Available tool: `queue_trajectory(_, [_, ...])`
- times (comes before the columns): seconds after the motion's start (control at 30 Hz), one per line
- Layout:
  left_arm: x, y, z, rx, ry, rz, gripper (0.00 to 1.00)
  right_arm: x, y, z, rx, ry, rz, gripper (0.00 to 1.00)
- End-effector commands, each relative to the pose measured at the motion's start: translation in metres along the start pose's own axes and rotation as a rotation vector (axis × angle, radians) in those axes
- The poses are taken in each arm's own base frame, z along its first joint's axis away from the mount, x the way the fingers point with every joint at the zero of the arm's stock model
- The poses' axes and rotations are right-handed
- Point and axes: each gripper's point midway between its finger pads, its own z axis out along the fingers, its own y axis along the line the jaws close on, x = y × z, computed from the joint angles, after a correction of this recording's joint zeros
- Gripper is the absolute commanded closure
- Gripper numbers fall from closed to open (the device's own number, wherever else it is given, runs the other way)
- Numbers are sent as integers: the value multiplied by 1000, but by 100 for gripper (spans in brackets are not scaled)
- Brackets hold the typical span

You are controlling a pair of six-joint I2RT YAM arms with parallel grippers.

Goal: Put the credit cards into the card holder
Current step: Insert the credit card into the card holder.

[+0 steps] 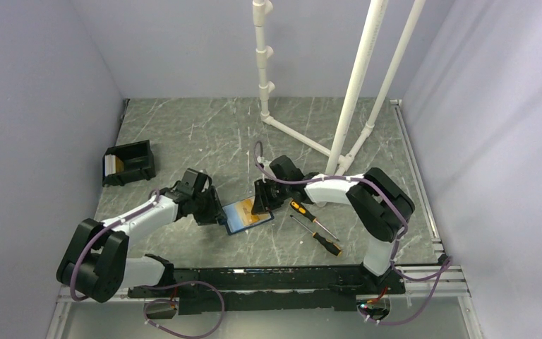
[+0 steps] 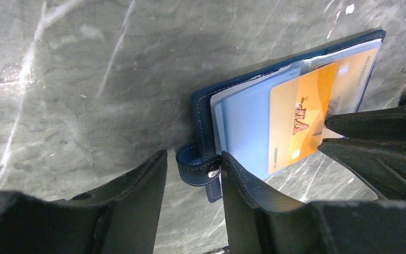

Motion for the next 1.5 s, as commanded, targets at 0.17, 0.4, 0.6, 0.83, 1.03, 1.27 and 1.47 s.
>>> queue_trajectory(0.17, [15, 20, 4, -65, 28, -5, 65, 6, -7, 14, 68, 36, -80, 67])
queue_trajectory(0.4, [19, 20, 9, -64, 36, 0, 75, -1, 37, 31, -41, 17, -141, 67])
queue_trajectory(0.6, [20, 18, 8, -69, 37, 8, 76, -4, 52, 28, -88, 9, -122, 67])
queue_trajectory(0.83, [13, 27, -8, -125, -8, 25, 70, -10, 28, -3, 133, 19, -201, 61])
queue_trajectory(1.03, [4, 17, -24, -96, -46, 41, 87, -2, 10, -20, 231, 35, -202, 52])
queue_trajectory(1.27, [-1, -7, -47, -19, -32, 80, 100, -7, -18, -37, 315, 9, -168, 44])
queue_trajectory(1.47, [-6, -42, -63, 107, 8, 126, 95, -7, -18, -30, 265, 16, -97, 42])
